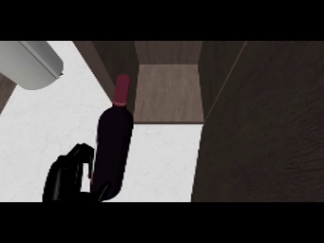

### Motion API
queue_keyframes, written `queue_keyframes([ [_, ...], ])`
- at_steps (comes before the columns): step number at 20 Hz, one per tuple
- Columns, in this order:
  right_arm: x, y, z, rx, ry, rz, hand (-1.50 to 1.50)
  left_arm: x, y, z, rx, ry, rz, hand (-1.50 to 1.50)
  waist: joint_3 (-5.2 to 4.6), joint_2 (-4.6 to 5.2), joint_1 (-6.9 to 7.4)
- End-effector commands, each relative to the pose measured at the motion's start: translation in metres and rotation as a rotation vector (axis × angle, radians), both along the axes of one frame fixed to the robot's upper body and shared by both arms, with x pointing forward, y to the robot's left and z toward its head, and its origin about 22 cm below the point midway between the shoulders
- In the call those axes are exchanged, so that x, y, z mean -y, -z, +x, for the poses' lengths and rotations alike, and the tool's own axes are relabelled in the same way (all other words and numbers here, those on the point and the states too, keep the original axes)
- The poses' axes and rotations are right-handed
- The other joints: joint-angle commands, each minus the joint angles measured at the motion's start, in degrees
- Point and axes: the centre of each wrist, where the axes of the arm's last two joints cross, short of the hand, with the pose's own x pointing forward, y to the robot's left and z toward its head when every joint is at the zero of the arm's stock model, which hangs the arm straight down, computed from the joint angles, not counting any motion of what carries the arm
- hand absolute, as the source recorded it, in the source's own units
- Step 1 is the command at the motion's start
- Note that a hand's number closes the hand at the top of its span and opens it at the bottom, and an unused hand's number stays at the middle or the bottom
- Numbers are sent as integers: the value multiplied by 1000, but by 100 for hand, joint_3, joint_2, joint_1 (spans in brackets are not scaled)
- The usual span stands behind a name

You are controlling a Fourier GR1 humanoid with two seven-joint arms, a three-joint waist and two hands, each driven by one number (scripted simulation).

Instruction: Pick up the wine, place it into the cabinet and close the cabinet

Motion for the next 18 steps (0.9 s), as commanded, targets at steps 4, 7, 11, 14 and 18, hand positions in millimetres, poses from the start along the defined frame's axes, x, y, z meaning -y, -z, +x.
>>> queue_keyframes([
  [4, 5, -8, -24, 49, 23, 7, -150, 36, -40, 7, 17, 23, 4, 150, -1, 4, -29],
  [7, -4, -24, -25, 57, 9, 9, -150, 67, -49, 17, 13, 35, -15, 150, -3, 3, -42],
  [11, 26, -4, -6, 47, 24, 6, -150, 88, -65, 48, 24, 49, 0, 150, 0, 13, -60],
  [14, 20, -8, -13, 49, 35, -8, -150, 87, -79, 67, -6, 83, -25, 150, -2, 12, -59],
  [18, 16, -11, -6, 37, 28, 0, -150, 101, -74, 82, -21, 53, 31, 150, -3, 14, -36],
])
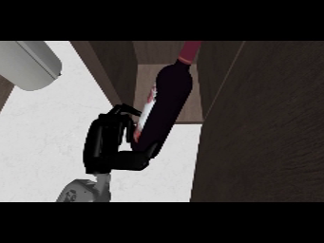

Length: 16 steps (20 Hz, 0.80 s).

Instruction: Pick up the wine, place it into the cabinet and close the cabinet

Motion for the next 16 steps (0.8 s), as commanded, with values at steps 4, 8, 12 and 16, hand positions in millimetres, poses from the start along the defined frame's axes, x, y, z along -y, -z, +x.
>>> queue_keyframes([
  [4, 3, -5, -20, 37, 2, 24, -150, 37, -8, 6, 5, -61, 77, 150, 0, -8, -9],
  [8, 1, -8, -7, 35, -5, 11, -150, 49, -8, 31, -16, -56, 155, 150, 0, 0, -11],
  [12, 17, -20, -7, 31, -12, 1, -150, 51, 23, 48, -46, -61, 170, 150, -3, 8, -42],
  [16, 19, -9, 2, 49, -15, 29, -150, 46, 29, 48, -53, -86, 194, 150, -1, 2, 0],
])
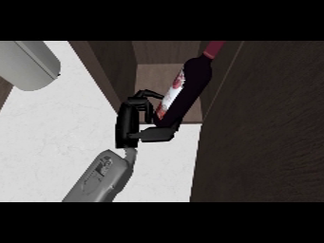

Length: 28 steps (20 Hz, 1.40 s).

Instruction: Pick up the wine, place it into the cabinet and close the cabinet

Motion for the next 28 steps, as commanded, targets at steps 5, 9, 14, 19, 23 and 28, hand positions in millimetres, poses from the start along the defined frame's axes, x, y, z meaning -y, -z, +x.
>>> queue_keyframes([
  [5, 7, 0, -23, 18, -31, 7, -150, -2, 29, 23, -2, -35, 19, 150, -1, 10, -75],
  [9, 6, -13, -8, 17, -23, 35, -150, 0, 26, 29, 24, -41, 2, 150, -2, 6, -25],
  [14, 1, -1, 0, 11, -18, 31, -150, 2, 31, 43, 34, -27, -13, 150, -2, 16, -50],
  [19, -2, -3, -7, 5, -27, 30, -150, 9, 16, 65, 7, 1, -15, 150, -3, 25, -111],
  [23, 13, -3, -11, 0, -23, 35, -150, 13, 11, 71, -11, -21, -37, 150, -1, 26, -152],
  [28, 0, 4, 4, 17, -61, 29, -150, 4, 8, 89, -22, -33, -13, 150, -4, 63, -191],
])
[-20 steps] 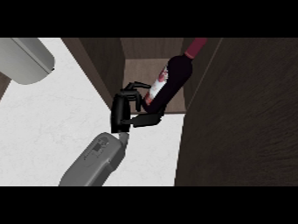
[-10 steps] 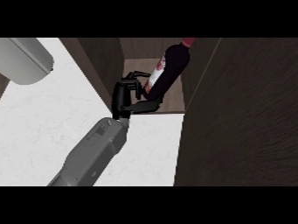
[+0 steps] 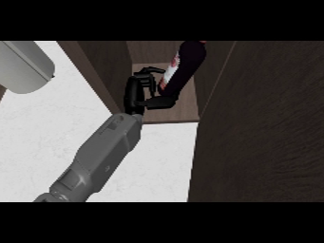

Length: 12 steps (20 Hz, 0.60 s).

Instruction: Pick up the wine, place it into the cabinet and close the cabinet

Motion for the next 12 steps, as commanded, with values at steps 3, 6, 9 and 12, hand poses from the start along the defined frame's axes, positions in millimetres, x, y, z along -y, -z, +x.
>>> queue_keyframes([
  [3, -10, -2, 0, 23, -49, -6, -150, -9, 4, 11, -18, -33, 33, 150, -4, 47, -149],
  [6, -3, -9, -17, 17, -39, 1, -150, -9, -4, 21, -51, -37, 132, 150, 0, 18, -107],
  [9, -10, -21, -8, 32, -49, 8, -150, -7, -7, 22, -55, -57, 138, 150, -6, 51, -201],
  [12, 4, -3, 6, 30, -45, -3, -150, -15, 5, 18, -82, -46, 122, 150, -3, 76, -229],
])
